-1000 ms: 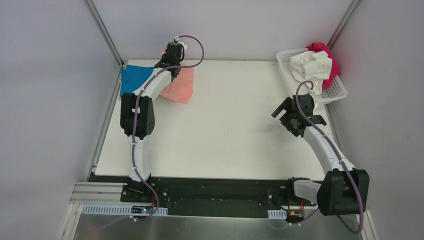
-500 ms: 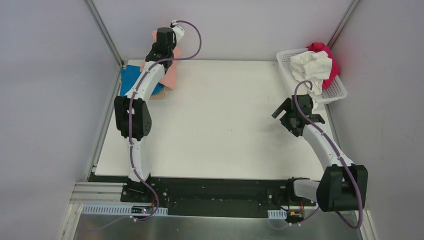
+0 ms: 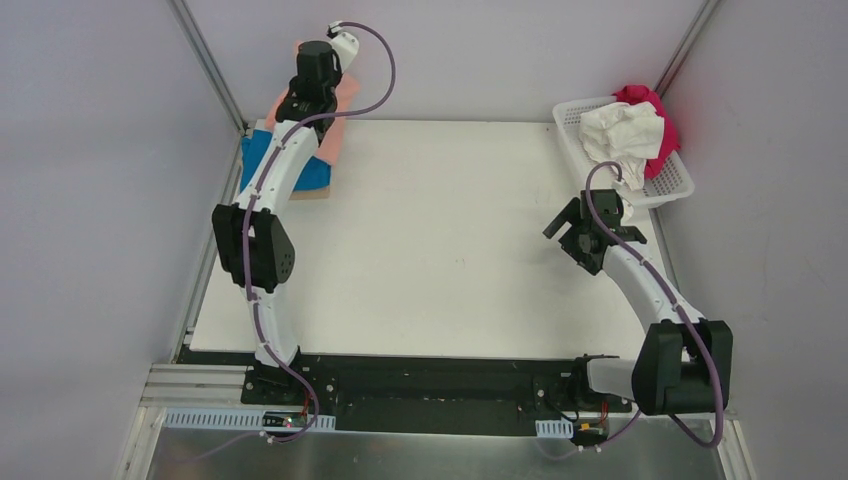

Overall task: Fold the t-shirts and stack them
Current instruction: Put the neatly folded tshirt into the corner of the board with the left arm

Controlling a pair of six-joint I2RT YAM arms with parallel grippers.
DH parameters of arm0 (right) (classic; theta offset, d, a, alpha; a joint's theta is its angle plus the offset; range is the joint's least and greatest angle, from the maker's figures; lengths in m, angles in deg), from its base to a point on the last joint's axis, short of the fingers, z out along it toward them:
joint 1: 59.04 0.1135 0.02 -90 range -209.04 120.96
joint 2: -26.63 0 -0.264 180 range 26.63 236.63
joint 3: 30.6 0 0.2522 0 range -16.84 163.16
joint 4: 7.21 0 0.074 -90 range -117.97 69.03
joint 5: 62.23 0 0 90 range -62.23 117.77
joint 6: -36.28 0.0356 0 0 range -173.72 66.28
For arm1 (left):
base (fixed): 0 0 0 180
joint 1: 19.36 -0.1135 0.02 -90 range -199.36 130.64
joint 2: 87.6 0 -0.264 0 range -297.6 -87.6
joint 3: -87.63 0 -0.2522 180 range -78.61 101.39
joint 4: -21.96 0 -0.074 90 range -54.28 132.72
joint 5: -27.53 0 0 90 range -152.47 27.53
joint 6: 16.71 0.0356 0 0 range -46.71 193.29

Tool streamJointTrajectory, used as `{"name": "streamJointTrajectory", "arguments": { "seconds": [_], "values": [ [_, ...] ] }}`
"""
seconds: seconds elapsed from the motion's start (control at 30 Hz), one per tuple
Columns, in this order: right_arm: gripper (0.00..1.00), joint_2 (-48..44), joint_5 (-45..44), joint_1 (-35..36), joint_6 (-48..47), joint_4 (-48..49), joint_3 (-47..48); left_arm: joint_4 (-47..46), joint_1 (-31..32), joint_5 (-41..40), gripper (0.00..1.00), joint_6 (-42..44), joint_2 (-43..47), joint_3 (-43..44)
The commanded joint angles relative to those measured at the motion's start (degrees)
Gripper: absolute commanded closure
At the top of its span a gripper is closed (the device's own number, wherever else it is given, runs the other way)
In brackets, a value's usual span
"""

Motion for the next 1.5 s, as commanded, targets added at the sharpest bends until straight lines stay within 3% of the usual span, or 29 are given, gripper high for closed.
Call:
{"name": "streamJointTrajectory", "arguments": {
  "seconds": [0.0,0.3,0.53,0.67,1.03,1.27,1.33,1.4,1.47],
  "values": [
    [0.01,0.9,-1.4,-0.3,-0.1,-0.4,2.2,-2.8,-0.8,-0.4,1.00,-2.3,5.5,-1.3],
    [0.01,3.6,-1.6,-0.2,-0.1,-2.2,3.6,-2.1,-5.6,0.7,1.00,-6.4,1.8,-3.3],
    [0.01,4.8,-5.0,-0.3,-0.5,-4.7,4.8,-1.6,-10.8,9.7,1.00,-6.3,-3.8,-2.6],
    [0.01,5.1,-7.0,-0.3,-0.5,-6.0,5.6,-0.2,-13.0,11.5,1.00,-7.1,-9.3,1.7],
    [0.01,6.7,-7.0,-0.3,0.2,-5.4,5.9,1.3,-16.3,5.6,1.00,-11.4,-21.7,15.3],
    [0.01,8.3,-6.6,-0.3,0.2,-5.9,6.9,1.3,-17.2,-0.5,0.69,-15.2,-23.7,17.4],
    [0.01,8.4,-6.3,-0.3,0.1,-6.1,7.2,1.4,-17.1,-2.2,0.45,-15.6,-23.6,17.0],
    [0.01,8.1,-6.6,-0.3,0.2,-6.3,7.3,1.7,-17.1,-3.7,0.31,-16.6,-22.9,16.5],
    [0.01,7.4,-7.5,-0.3,0.7,-6.5,7.4,2.2,-17.1,-4.9,0.07,-18.9,-21.3,15.7]
  ]
}}
